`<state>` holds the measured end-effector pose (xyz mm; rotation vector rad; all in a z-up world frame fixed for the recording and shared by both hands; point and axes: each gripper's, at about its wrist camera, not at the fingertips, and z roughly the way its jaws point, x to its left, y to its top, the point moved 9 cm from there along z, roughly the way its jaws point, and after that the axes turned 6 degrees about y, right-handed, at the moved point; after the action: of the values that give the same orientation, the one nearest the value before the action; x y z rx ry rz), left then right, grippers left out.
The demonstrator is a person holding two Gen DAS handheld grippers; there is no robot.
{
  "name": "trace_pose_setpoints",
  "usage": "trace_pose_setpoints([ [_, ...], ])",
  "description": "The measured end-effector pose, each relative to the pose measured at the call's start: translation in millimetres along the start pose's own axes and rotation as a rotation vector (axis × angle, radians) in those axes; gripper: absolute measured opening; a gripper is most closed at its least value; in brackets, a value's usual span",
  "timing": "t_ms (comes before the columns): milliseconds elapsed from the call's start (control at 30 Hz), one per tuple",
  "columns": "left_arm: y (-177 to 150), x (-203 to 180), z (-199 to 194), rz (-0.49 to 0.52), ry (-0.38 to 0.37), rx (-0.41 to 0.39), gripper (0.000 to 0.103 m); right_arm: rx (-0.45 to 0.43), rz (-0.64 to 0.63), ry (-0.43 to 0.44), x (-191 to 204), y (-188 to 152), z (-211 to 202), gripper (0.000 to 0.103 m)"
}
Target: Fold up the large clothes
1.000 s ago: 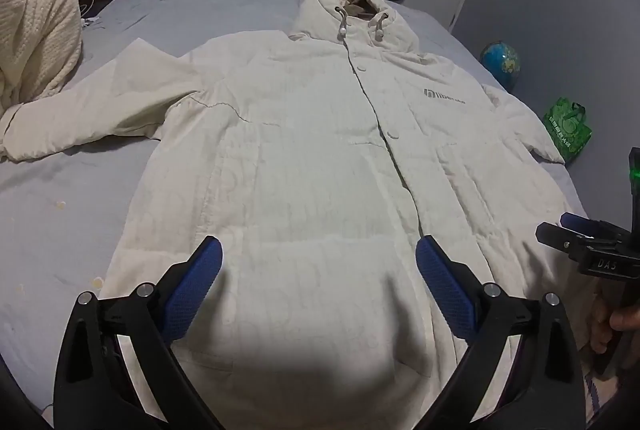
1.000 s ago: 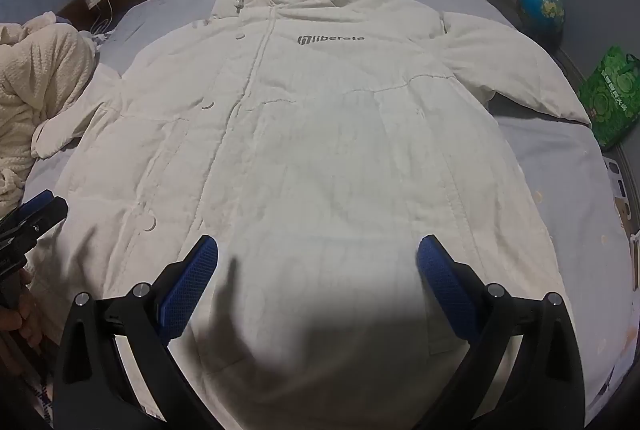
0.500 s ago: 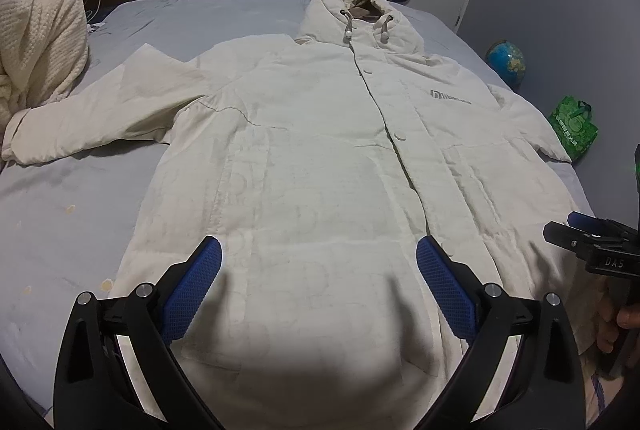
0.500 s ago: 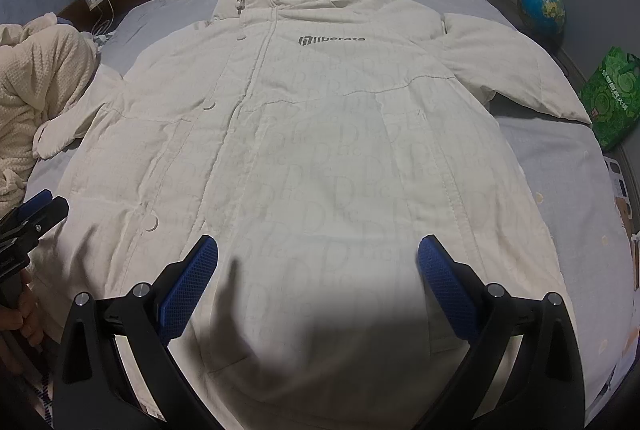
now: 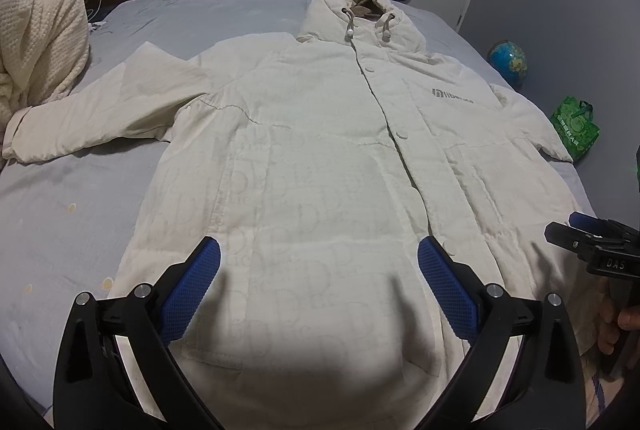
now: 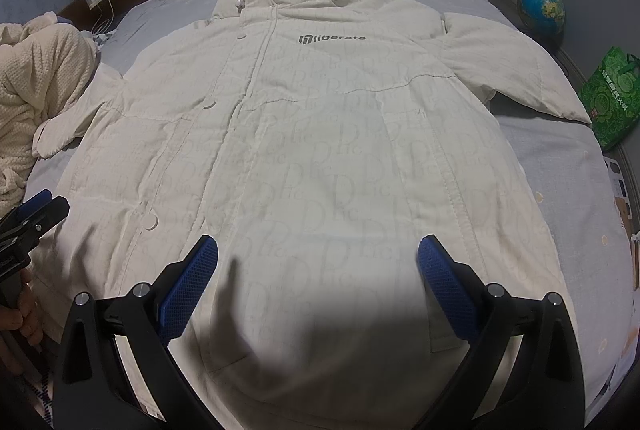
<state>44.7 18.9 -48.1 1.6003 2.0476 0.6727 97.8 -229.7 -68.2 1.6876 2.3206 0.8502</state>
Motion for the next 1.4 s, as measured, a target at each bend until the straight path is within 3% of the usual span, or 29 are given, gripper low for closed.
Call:
trace_pose_setpoints([
  [1400,-1.6,2.1,3.3,-0.001,0.006,0.004,0.096,0.003,-0.004,0.002,1.1,-1.3,0.7,0.096],
])
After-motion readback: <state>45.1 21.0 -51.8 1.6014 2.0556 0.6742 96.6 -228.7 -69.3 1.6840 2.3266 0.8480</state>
